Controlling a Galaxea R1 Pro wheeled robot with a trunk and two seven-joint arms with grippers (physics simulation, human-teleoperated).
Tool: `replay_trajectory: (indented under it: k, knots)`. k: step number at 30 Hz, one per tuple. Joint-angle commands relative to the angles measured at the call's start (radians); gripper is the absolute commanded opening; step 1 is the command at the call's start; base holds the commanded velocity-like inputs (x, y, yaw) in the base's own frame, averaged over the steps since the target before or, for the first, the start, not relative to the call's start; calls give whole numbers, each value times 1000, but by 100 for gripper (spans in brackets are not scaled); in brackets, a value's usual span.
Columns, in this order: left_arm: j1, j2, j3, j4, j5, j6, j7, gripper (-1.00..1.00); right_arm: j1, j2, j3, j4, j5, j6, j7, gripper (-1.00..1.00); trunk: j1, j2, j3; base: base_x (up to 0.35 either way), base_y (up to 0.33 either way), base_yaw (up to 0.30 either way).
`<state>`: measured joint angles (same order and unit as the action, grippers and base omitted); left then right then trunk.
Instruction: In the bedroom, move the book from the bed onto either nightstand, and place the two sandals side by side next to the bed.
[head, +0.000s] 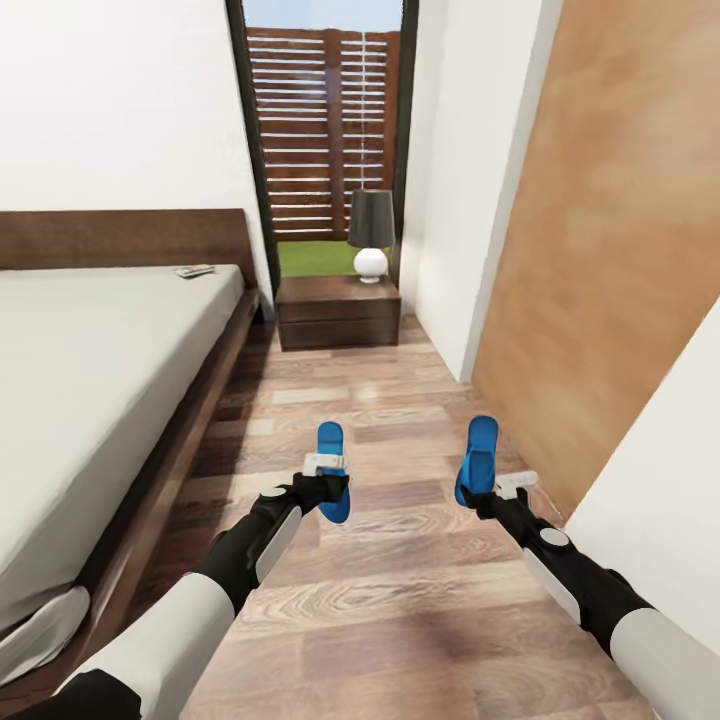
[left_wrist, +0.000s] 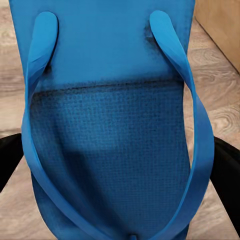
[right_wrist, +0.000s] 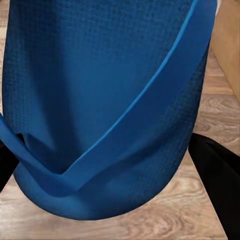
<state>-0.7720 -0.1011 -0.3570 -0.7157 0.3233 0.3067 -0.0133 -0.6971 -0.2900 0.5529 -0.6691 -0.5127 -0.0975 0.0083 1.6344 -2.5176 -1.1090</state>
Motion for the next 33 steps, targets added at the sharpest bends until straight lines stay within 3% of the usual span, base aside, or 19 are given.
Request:
replay_trajectory:
  k: [1,16,33]
  knots:
    - [-1,0,0,-1,5,5,-1,-100,-1,-1,5,0,-10,-6,1,-100,0,0,-1,320,-35,273]
    - [-1,0,0,0,3,5,-1,-100,-1,-1,5,0,-10,-6,1,-100,0,0,-2,323,-111,259]
    - [-1,0,0,0,3,5,-1,-100,-1,-1,5,-1,-9,-5,3,-100,0,0,-6,318,-122,12]
